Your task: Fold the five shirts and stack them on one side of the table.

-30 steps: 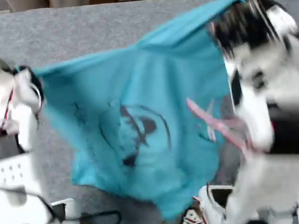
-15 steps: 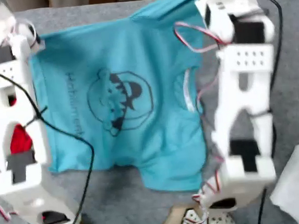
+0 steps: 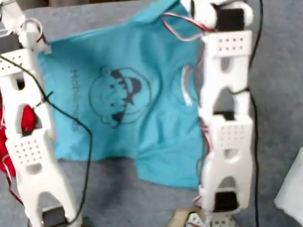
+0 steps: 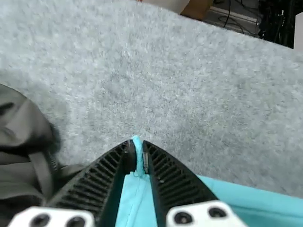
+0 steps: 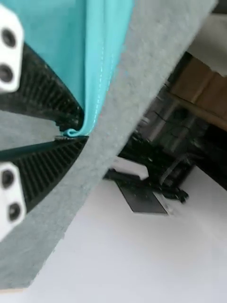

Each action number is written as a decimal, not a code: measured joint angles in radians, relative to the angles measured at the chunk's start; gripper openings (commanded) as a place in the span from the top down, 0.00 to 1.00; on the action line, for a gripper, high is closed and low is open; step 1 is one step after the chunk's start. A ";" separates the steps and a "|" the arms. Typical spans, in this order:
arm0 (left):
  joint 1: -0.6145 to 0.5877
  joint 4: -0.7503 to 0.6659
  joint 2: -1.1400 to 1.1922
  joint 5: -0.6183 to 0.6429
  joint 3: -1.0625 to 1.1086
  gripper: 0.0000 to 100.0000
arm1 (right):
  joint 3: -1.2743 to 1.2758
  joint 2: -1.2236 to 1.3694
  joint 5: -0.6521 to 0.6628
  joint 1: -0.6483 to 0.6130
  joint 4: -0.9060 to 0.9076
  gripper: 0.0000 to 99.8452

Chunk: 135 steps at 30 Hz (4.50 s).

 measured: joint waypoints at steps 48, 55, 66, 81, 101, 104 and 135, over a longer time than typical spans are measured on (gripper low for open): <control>-0.005 0.448 -0.304 -0.311 0.664 0.98 | 2.176 -1.567 0.144 -0.140 0.005 1.00; -0.032 0.305 -0.543 -0.399 0.996 0.98 | 2.295 -1.757 0.183 -0.141 0.095 1.00; -0.091 0.123 -0.683 -0.462 1.335 0.98 | 2.357 -1.936 0.316 -0.141 0.226 1.00; -0.115 0.052 -0.683 -0.519 1.433 0.98 | 2.391 -2.038 0.539 -0.275 0.338 1.00; -0.080 0.046 -0.692 -0.628 1.527 0.85 | 2.417 -2.047 0.578 -0.313 0.338 0.75; -0.103 0.092 -0.692 -0.660 1.511 0.83 | 2.417 -2.047 0.608 -0.313 0.338 0.68; 0.055 0.120 -0.189 -0.026 0.913 0.98 | 1.976 -0.947 0.233 -0.166 -0.463 0.99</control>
